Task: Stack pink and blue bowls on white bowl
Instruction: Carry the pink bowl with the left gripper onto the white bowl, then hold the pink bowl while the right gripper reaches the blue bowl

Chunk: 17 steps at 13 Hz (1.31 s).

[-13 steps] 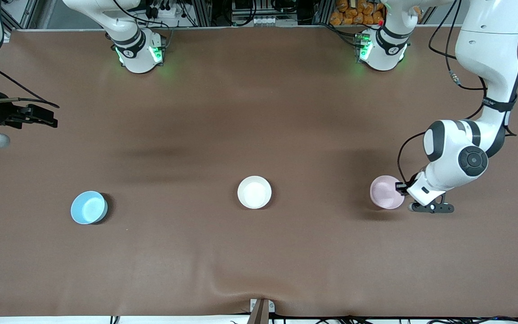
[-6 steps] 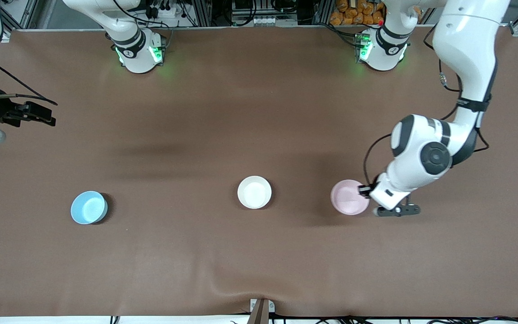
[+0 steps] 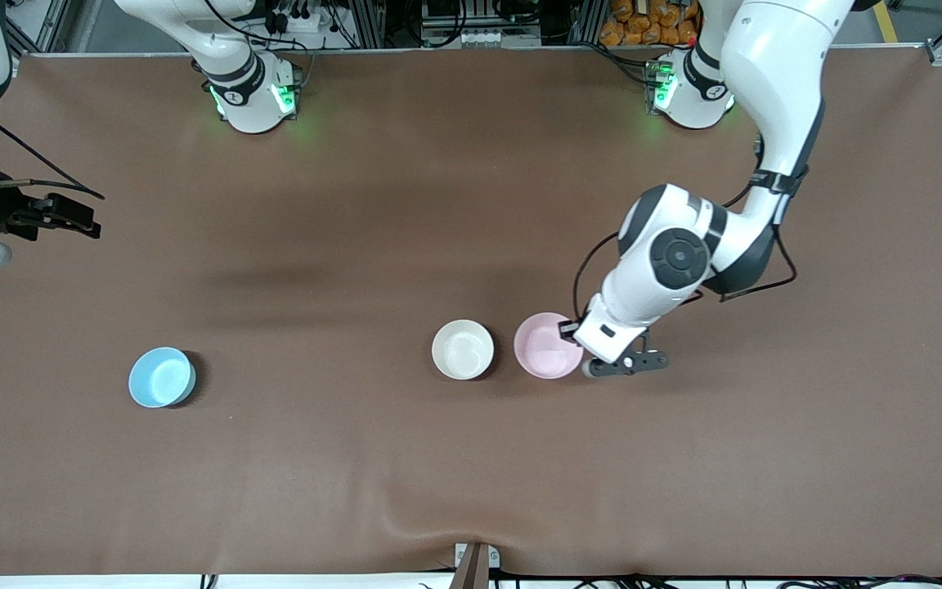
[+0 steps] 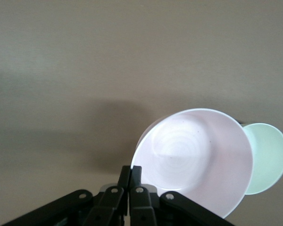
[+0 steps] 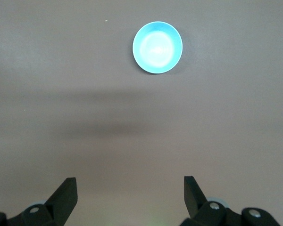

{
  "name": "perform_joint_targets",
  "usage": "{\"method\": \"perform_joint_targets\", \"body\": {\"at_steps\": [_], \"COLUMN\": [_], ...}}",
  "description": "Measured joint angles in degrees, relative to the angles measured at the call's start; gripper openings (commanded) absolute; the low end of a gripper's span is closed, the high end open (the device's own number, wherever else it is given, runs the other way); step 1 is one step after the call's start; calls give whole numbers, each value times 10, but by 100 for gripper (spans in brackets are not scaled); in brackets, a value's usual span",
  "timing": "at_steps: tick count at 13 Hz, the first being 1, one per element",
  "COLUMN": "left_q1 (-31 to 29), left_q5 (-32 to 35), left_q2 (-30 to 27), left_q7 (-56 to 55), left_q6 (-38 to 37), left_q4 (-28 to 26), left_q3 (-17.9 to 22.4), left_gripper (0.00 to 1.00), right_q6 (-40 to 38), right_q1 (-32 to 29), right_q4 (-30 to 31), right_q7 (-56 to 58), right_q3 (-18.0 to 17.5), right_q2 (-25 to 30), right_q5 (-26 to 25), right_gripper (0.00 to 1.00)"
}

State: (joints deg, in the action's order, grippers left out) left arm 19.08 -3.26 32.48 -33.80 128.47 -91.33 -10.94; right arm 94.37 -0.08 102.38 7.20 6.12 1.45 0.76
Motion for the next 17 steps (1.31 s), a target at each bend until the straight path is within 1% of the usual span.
{"method": "perform_joint_targets", "body": {"at_steps": [2,5,7,10,12,17], "left_q1": [19,59,73,90,98,106], "left_q5": [-35,-38,-38,-38,-39,-39], "left_q2": [26,70,85,102,118,139], "left_q7": [-12,-65,-68,-83,-88,-88], "left_q6": [0,0,1,33,49,85], "left_q4": [32,90,108,116,118,119], "left_q3": [0,1,2,2,2,3], "left_gripper": [0,0,0,0,0,0], "right_q6": [0,0,-7,-12,-6,66], "right_q1": [-2,-7,-8,-27,-41,-41], "right_q4": [1,3,4,10,12,15], "right_q7": [0,1,1,1,3,2], "right_q3": [0,0,0,1,2,0], "right_q2": [2,4,4,0,-16,-75], "right_q5": [0,0,0,0,0,0], "right_gripper": [100,100,100,100,100,100]}}
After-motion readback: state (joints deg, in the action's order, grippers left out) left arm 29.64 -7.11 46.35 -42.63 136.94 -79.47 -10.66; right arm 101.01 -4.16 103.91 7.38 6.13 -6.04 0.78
